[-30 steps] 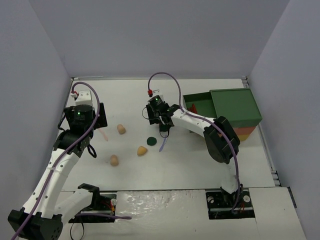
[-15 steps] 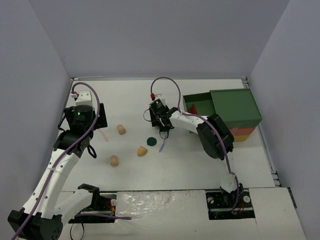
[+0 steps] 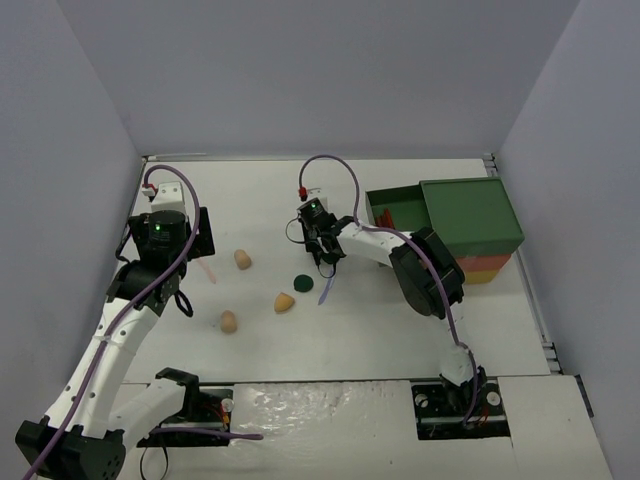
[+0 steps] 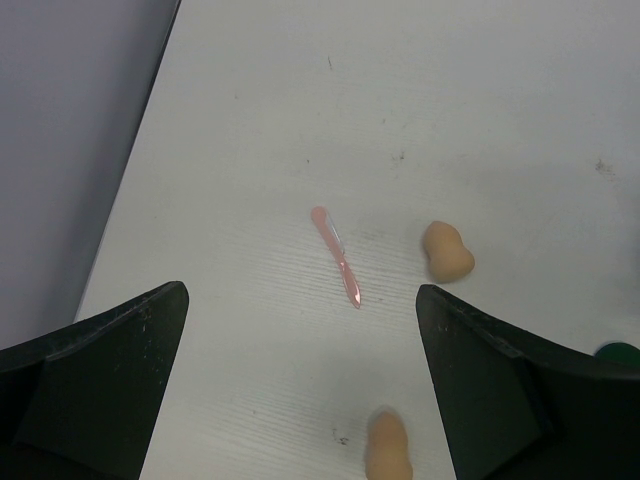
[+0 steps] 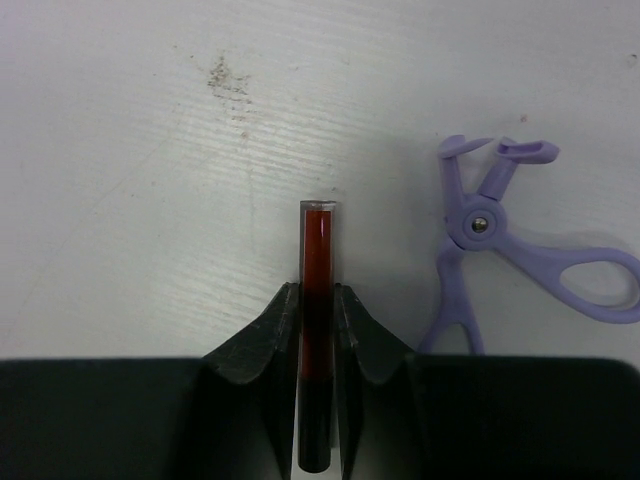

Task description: Organize the makeup

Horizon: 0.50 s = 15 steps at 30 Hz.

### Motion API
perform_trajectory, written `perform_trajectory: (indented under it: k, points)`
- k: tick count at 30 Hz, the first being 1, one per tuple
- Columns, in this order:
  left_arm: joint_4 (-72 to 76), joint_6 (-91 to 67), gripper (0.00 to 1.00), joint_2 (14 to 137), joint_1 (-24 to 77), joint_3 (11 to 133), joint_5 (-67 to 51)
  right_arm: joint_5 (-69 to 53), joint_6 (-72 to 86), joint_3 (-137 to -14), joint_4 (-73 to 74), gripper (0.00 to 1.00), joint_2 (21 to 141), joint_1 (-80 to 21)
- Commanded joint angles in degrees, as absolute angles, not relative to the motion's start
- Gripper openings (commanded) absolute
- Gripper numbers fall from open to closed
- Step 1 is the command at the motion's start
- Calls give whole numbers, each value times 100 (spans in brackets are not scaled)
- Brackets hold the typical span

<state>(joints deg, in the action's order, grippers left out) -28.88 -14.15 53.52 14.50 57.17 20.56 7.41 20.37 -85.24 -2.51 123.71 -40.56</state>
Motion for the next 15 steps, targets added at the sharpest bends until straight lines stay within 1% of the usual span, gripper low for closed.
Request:
perform_trajectory:
  k: [1, 5, 10, 12, 15]
  points:
    - [-2707, -1450, 97, 5309, 1415, 5968, 2074, 576, 1865, -8905, -316, 0, 12296, -4294]
    - [-2698, -1452, 97, 5315, 1415, 5959, 2057, 600, 1586, -9179, -206, 0, 11557, -4492]
    - [-2659, -1417, 97, 5311, 1415, 5952, 1956, 1036, 1230, -9437, 499, 0, 10511, -4550]
    - [-2627, -1387, 97, 5309, 1415, 5941, 1886, 1338, 1103, -9436, 756, 0, 10023, -4467]
    - [-2593, -1353, 97, 5309, 1415, 5933, 1749, 1433, 1020, -9225, 1154, 0, 9409, -4146]
